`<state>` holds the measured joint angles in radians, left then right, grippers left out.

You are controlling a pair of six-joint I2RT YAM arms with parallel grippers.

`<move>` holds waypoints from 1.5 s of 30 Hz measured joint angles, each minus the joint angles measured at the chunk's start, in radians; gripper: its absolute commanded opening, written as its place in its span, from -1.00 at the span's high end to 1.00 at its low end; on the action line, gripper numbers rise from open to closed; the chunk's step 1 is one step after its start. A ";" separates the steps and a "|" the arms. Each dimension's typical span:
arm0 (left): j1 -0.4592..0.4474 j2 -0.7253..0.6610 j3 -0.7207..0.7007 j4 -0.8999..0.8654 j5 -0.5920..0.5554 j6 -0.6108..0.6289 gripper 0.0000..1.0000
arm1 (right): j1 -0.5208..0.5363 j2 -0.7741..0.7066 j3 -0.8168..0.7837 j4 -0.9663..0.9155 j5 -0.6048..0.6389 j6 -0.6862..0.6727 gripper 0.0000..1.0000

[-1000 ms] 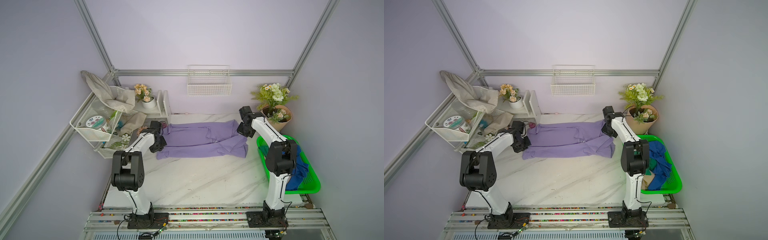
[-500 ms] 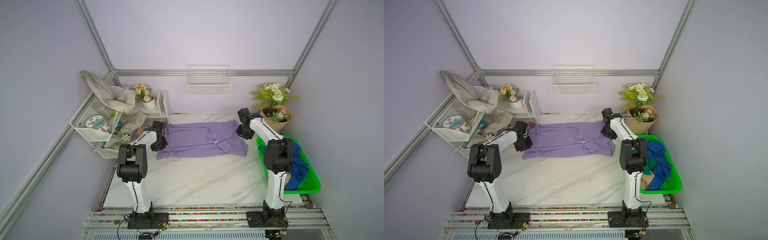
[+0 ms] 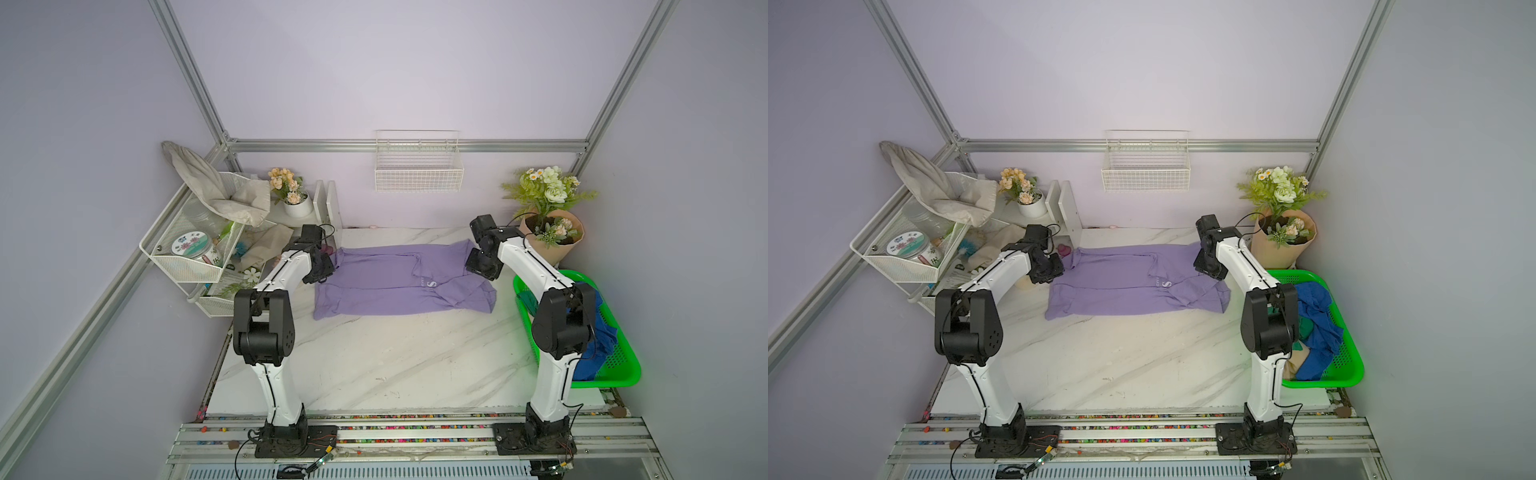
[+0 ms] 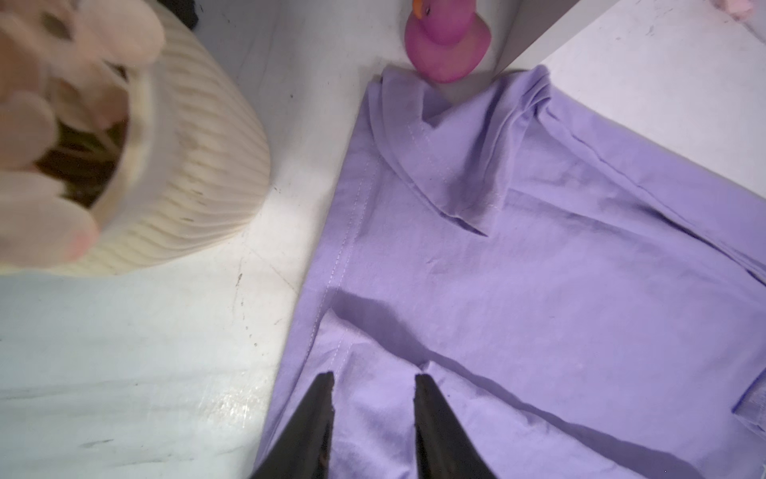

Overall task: Fold and stack t-shirts
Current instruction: Fold the T-shirt.

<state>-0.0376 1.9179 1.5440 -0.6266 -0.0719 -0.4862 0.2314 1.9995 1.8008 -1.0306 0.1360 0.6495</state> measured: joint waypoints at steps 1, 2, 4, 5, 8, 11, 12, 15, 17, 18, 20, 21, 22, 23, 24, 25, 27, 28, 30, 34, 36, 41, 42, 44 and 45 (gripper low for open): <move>0.000 -0.018 -0.003 0.004 -0.001 0.005 0.23 | 0.011 0.001 0.003 0.002 -0.008 -0.003 0.03; 0.000 -0.036 -0.008 0.012 -0.004 0.010 0.22 | 0.021 0.001 0.005 0.004 -0.017 -0.005 0.03; 0.000 -0.070 -0.021 0.023 -0.010 0.019 0.20 | 0.035 0.002 0.008 0.008 -0.027 -0.008 0.01; 0.000 -0.084 -0.026 0.031 -0.012 0.022 0.20 | 0.048 0.002 0.008 0.011 -0.034 -0.009 0.00; 0.000 -0.091 -0.035 0.051 -0.010 0.029 0.19 | 0.065 0.005 0.007 0.012 -0.047 -0.011 -0.01; 0.000 -0.059 -0.036 0.071 0.002 0.028 0.16 | 0.068 0.011 0.006 0.013 -0.048 -0.014 -0.02; 0.000 -0.045 -0.036 0.078 0.006 0.027 0.14 | 0.068 0.011 0.002 0.014 -0.047 -0.016 -0.03; -0.002 0.016 -0.035 0.102 0.017 0.028 0.12 | 0.068 0.011 -0.012 0.016 -0.045 -0.019 -0.04; -0.005 0.060 -0.034 0.114 0.019 0.034 0.09 | 0.068 0.011 -0.031 0.018 -0.044 -0.020 -0.04; -0.008 0.081 -0.034 0.119 0.019 0.039 0.08 | 0.068 0.011 -0.041 0.018 -0.043 -0.021 -0.05; -0.015 0.120 -0.034 0.126 0.019 0.055 0.06 | 0.068 0.011 -0.061 0.019 -0.043 -0.022 -0.04; -0.022 0.137 -0.033 0.130 0.019 0.064 0.04 | 0.068 0.011 -0.074 0.019 -0.043 -0.022 -0.04; -0.028 0.148 -0.034 0.134 0.019 0.071 0.04 | 0.068 0.011 -0.084 0.019 -0.043 -0.022 -0.05; -0.034 0.154 -0.034 0.135 0.019 0.078 0.04 | 0.068 0.011 -0.090 0.021 -0.043 -0.022 -0.05; -0.044 0.159 -0.033 0.138 0.018 0.092 0.04 | 0.068 0.007 -0.106 0.026 -0.043 -0.022 -0.05; -0.051 0.159 -0.033 0.142 0.018 0.098 0.03 | 0.068 0.004 -0.117 0.030 -0.042 -0.022 -0.05; -0.068 0.159 -0.033 0.157 0.014 0.117 0.03 | 0.068 -0.003 -0.140 0.036 -0.042 -0.021 -0.05; -0.076 0.159 -0.033 0.165 0.011 0.124 0.02 | 0.068 -0.006 -0.148 0.037 -0.041 -0.021 -0.06; -0.089 0.159 -0.032 0.171 0.002 0.140 0.02 | 0.068 -0.009 -0.159 0.040 -0.041 -0.021 -0.05; -0.109 0.159 -0.019 0.178 -0.030 0.170 0.02 | 0.068 -0.022 -0.188 0.048 -0.041 -0.019 -0.05; -0.113 0.159 -0.006 0.180 -0.045 0.183 0.02 | 0.068 -0.026 -0.197 0.051 -0.042 -0.019 -0.05; -0.117 0.176 0.044 0.185 -0.105 0.219 0.01 | 0.068 -0.035 -0.219 0.061 -0.045 -0.019 -0.05; -0.119 0.185 0.060 0.187 -0.119 0.227 0.00 | 0.068 -0.038 -0.224 0.063 -0.046 -0.019 -0.05; -0.122 0.208 0.089 0.187 -0.137 0.248 0.00 | 0.068 -0.045 -0.234 0.067 -0.047 -0.019 -0.05; -0.125 0.220 0.105 0.188 -0.146 0.259 -0.01 | 0.068 -0.049 -0.239 0.068 -0.047 -0.019 -0.05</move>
<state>-0.1627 2.1384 1.6485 -0.4389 -0.2184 -0.2272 0.2996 1.9507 1.5620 -0.9627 0.0887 0.6308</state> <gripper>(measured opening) 0.500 0.525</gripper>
